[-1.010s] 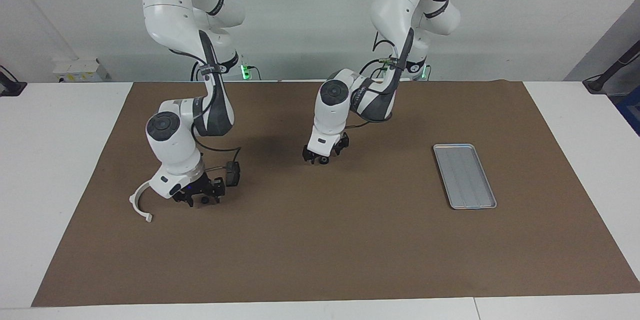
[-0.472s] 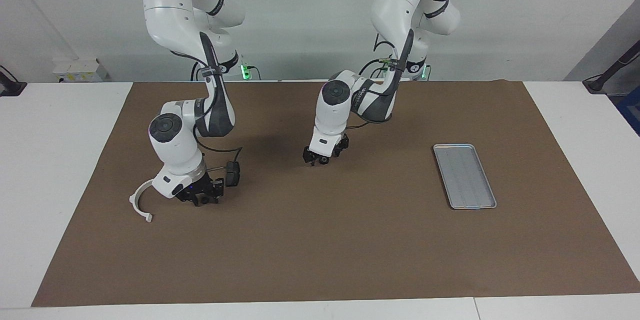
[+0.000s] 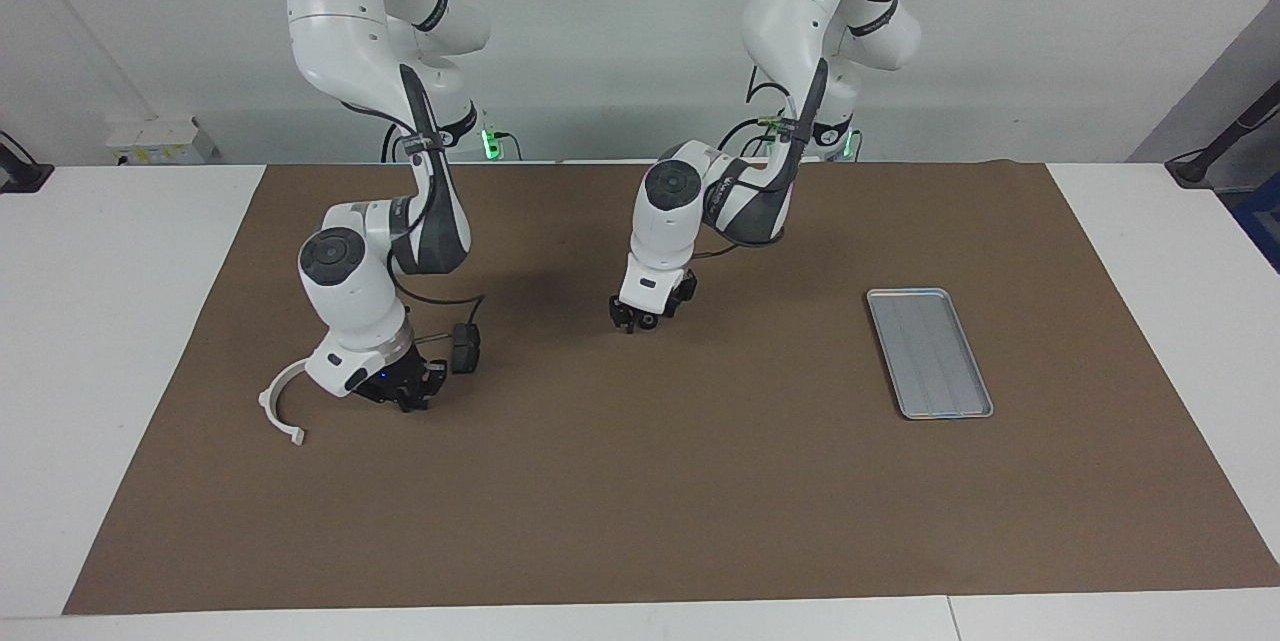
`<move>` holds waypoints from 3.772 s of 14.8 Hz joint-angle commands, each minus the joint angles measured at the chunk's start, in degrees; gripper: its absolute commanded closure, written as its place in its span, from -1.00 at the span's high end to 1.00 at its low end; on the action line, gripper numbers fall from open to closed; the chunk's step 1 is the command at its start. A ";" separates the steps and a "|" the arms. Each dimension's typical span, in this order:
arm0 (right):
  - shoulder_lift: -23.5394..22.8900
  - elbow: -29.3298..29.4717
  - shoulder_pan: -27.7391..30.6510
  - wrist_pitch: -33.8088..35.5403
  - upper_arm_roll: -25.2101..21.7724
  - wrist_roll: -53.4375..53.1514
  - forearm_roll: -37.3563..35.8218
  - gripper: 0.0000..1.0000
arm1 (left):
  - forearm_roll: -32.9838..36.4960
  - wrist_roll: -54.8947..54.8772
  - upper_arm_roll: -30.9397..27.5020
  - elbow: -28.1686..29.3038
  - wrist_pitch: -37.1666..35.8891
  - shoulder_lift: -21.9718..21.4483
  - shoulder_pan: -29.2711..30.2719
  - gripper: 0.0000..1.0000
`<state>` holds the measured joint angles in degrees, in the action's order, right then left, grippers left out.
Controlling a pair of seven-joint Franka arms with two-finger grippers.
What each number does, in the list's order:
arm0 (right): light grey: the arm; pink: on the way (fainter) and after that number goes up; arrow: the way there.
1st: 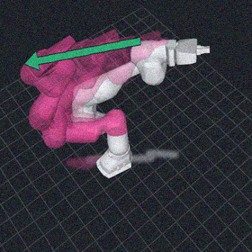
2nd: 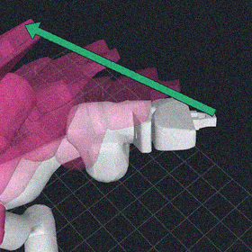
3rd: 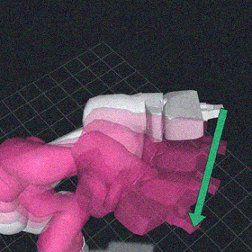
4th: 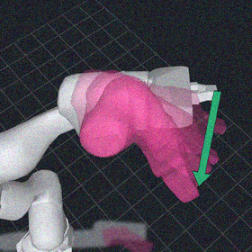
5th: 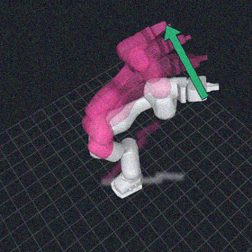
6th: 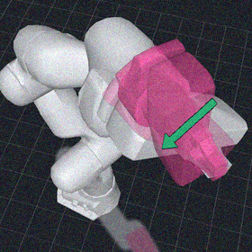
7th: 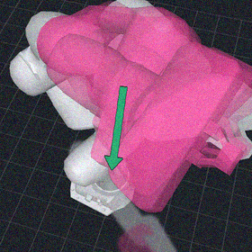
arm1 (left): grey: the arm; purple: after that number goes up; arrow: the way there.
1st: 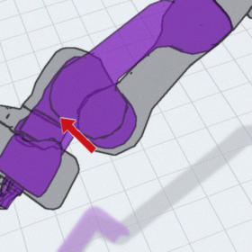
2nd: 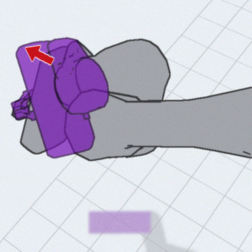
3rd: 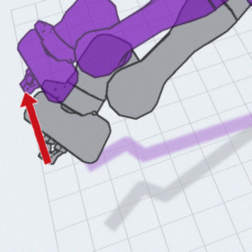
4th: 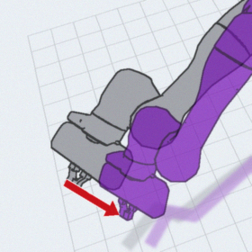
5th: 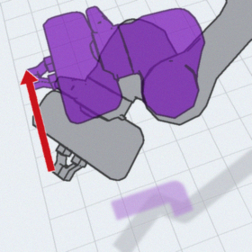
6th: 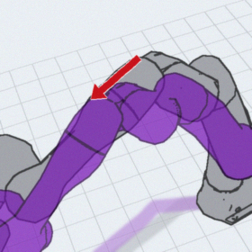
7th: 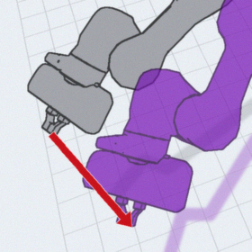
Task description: Pick bearing gear from pile to tray
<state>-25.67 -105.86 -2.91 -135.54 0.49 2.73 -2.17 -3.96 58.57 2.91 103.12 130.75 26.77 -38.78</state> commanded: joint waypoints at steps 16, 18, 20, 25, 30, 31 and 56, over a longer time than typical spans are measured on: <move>1.06 20.26 -5.97 22.25 1.00 -8.35 0.24 -1.00 | -0.53 -2.83 -1.42 3.13 -9.19 -8.91 6.06 -1.00; 1.15 19.73 -5.97 22.34 1.00 -8.88 0.15 -1.00 | -0.61 -9.32 -1.42 6.55 -12.08 -13.48 9.93 -1.00; 1.50 19.29 -5.88 22.60 1.00 -8.97 0.15 -1.00 | -0.61 -16.35 -1.33 9.11 -13.59 -16.30 15.02 -1.00; 4.22 15.25 -14.03 22.25 1.00 -26.86 0.50 -1.00 | -0.61 -37.26 -1.42 11.57 -18.77 -18.50 27.06 -1.00; 7.47 7.79 -22.56 17.07 1.00 -42.69 0.50 -1.00 | -0.61 -50.48 -1.42 15.96 -14.23 -19.83 36.92 -1.00; 7.48 7.51 -24.32 16.89 1.09 -45.42 0.50 -1.00 | -0.61 -50.75 -1.42 17.98 -10.64 -20.35 37.80 -1.00; 0.36 -0.22 -33.74 -1.56 1.09 -58.45 0.50 -1.00 | -0.53 -50.66 -1.50 29.07 6.18 -20.80 38.69 -0.67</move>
<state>-25.82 -104.49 -37.13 -135.04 1.40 -56.13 -2.13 -4.00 8.49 1.50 130.00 134.83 7.21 0.10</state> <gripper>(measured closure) 0.762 0.648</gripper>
